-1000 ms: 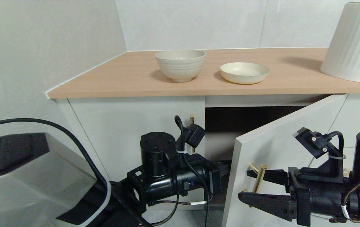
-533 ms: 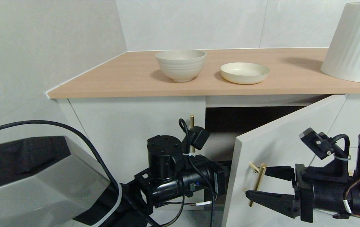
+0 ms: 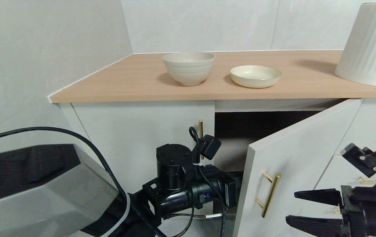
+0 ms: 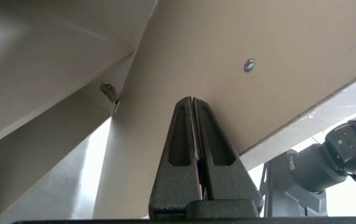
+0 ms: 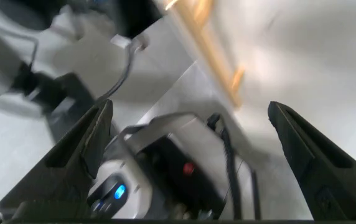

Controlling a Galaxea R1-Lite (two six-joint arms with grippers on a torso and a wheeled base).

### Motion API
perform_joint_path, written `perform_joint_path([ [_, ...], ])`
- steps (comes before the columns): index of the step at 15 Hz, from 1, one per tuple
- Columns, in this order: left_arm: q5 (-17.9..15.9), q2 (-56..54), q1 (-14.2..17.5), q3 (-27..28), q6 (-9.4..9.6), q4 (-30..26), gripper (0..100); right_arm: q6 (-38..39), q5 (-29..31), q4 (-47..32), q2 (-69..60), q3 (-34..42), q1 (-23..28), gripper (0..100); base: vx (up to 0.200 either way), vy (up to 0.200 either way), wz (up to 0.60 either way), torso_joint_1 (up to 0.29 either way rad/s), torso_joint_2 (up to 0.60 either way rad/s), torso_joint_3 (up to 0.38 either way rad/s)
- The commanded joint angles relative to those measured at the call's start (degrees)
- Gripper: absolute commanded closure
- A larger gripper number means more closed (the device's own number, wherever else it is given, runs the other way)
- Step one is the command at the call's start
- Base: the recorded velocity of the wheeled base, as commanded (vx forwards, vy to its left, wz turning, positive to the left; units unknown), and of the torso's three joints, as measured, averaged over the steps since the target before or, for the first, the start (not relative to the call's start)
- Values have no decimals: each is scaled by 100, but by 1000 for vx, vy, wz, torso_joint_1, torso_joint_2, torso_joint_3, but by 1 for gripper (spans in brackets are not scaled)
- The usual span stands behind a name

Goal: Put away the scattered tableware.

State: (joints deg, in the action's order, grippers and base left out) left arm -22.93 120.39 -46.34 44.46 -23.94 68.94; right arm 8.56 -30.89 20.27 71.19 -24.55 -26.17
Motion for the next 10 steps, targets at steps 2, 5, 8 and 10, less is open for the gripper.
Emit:
perform_joint_path([
  [2, 8, -7, 2, 19, -5, 6, 100, 14, -22, -516, -949, -50, -11, 0, 0, 0, 0, 0, 0, 0],
  [5, 8, -34, 2, 45, -5, -3, 100, 23, -22, -603, -993, 29, -55, 0, 0, 0, 0, 0, 0, 0],
  [8, 8, -16, -7, 45, -5, -3, 100, 23, -22, -603, -1011, 65, -63, 0, -67, 0, 0, 1, -2, 4],
  [10, 8, 19, -7, 54, -5, -3, 100, 14, -22, -603, -1002, 82, -63, 0, -200, 0, 0, 10, 7, 7],
])
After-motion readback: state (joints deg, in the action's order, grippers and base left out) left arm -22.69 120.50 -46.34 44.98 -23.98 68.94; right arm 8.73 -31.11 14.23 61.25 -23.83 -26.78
